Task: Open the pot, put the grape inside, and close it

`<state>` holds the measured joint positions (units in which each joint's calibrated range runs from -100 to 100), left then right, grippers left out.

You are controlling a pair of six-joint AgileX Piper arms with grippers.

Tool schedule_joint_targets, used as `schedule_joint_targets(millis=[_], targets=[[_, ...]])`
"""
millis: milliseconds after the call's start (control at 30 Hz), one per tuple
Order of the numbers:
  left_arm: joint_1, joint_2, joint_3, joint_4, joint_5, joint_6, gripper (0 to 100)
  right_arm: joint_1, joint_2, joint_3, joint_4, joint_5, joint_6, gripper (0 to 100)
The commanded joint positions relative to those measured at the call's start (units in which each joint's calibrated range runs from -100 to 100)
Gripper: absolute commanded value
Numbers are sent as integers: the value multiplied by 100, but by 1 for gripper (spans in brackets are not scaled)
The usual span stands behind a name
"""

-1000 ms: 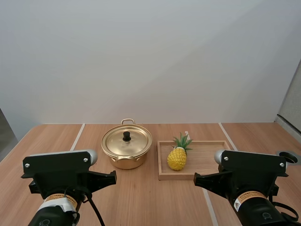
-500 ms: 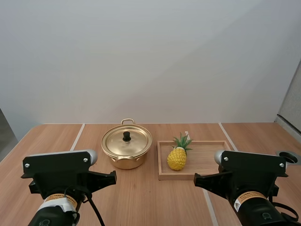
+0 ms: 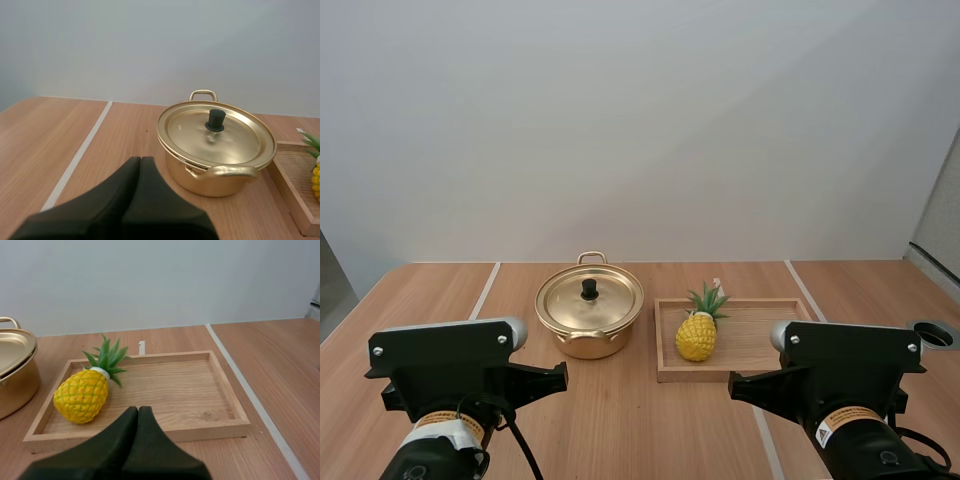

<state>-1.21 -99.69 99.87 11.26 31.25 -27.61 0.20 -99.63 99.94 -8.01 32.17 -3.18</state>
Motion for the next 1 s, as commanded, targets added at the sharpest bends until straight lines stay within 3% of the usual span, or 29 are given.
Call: schedule_joint_targets(millis=[0, 967], targets=[[10, -31, 13, -74, 0, -32, 0, -15, -37, 6, 450, -93, -556, 0], [10, -31, 13, -74, 0, -32, 0, -15, -37, 6, 575, -106, -727, 0]])
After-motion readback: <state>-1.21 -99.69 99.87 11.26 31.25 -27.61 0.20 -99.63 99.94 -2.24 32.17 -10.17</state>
